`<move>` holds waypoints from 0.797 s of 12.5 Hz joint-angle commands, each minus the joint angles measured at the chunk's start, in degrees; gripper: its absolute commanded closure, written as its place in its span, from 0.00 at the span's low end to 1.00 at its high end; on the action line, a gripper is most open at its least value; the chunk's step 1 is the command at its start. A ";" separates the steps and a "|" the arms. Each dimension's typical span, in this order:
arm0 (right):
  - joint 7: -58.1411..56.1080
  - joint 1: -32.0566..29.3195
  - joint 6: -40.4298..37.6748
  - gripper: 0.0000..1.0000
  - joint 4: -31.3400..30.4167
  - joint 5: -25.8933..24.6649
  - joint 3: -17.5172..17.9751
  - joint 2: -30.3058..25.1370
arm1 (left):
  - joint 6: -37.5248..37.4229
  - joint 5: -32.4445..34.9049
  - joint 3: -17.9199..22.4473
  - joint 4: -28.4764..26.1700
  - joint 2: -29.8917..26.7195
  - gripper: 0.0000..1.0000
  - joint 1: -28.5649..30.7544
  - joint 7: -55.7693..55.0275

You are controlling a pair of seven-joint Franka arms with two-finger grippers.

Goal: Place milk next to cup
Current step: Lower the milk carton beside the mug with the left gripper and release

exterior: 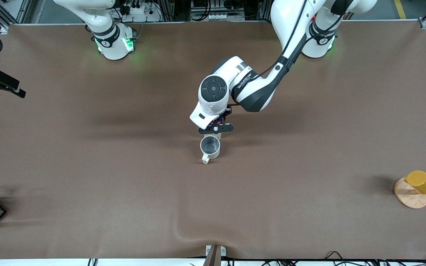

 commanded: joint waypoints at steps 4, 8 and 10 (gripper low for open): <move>8.29 3.05 -5.97 0.00 11.23 -1.89 0.73 7.90 | 2.34 -0.89 2.57 1.26 1.81 0.94 -1.13 0.45; 8.37 4.02 -8.42 0.00 15.37 -4.88 0.56 10.63 | 2.26 2.18 2.57 1.17 -0.21 0.00 -2.28 0.36; 8.37 4.02 -9.13 0.00 15.45 -4.79 0.56 10.63 | 1.56 2.18 2.57 1.17 -2.05 0.00 -2.28 0.71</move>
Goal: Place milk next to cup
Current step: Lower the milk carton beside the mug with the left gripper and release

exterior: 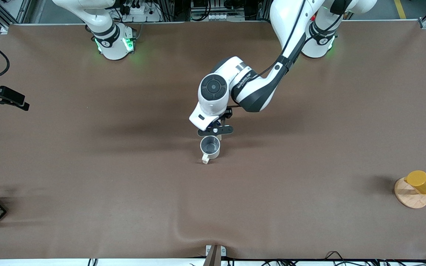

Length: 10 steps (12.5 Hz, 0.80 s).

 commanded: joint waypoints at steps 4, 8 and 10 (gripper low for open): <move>1.05 0.25 -1.70 0.00 2.00 -0.76 -0.27 0.95 | -6.14 1.28 1.16 0.25 -9.86 0.00 -0.17 0.67; 1.05 0.07 -1.88 0.00 1.56 -0.67 -0.35 0.86 | -7.48 5.39 5.28 0.08 -18.75 0.00 7.80 1.37; 1.05 0.07 -1.70 0.00 0.77 -0.67 -0.44 0.25 | -7.56 5.58 5.29 0.08 -18.85 0.00 16.23 7.57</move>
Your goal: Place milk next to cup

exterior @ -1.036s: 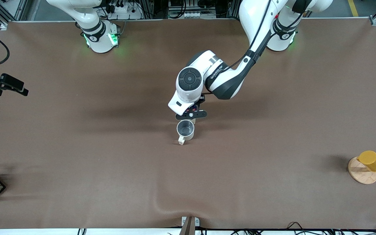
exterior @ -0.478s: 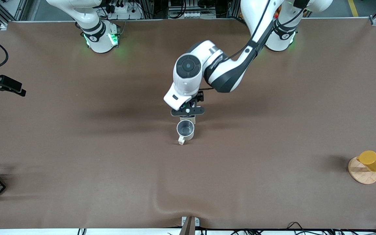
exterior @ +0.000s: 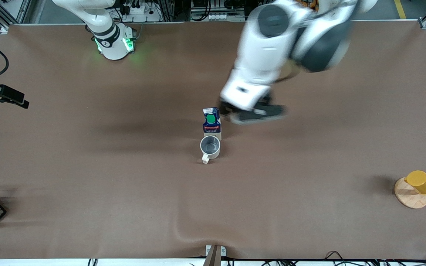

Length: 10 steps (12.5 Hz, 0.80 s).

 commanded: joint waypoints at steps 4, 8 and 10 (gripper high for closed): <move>0.77 0.09 -0.67 0.00 0.55 -0.67 -0.09 0.04 | -10.92 -0.31 -0.77 -2.54 -6.68 0.00 19.82 25.64; 0.77 0.18 -0.67 0.00 0.46 -0.58 -0.09 0.13 | -14.21 0.30 -0.33 -13.48 -18.34 0.00 24.06 36.21; 0.77 0.18 -0.76 0.00 0.46 -0.58 -0.09 0.13 | -15.60 0.92 0.02 -17.74 -23.55 0.00 25.28 41.40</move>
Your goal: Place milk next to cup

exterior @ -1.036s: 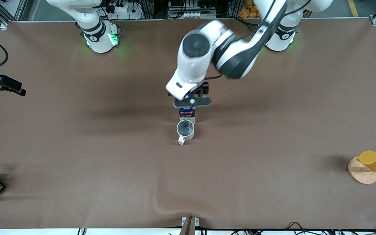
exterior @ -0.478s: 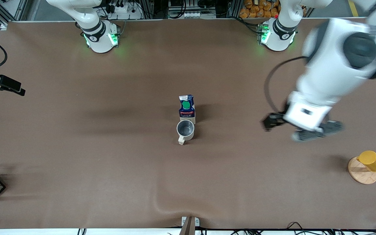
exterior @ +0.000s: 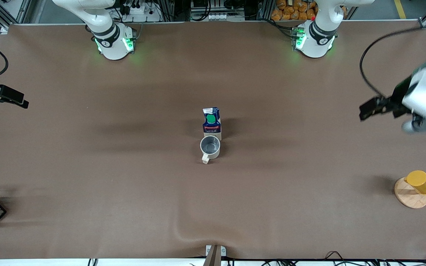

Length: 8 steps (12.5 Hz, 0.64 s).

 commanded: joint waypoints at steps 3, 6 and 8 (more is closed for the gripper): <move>0.76 0.17 -0.70 0.00 0.40 -0.58 0.05 0.19 | -1.28 1.08 -0.69 -6.04 -9.04 0.00 2.57 8.56; 0.76 0.17 -0.35 0.00 -0.21 -0.58 0.05 0.11 | -4.52 0.90 -1.13 -3.67 -8.95 0.00 3.63 11.29; 0.76 0.17 -0.35 0.00 -0.30 -0.58 0.05 0.19 | -7.24 0.99 -3.05 -2.26 -8.95 0.00 5.90 14.19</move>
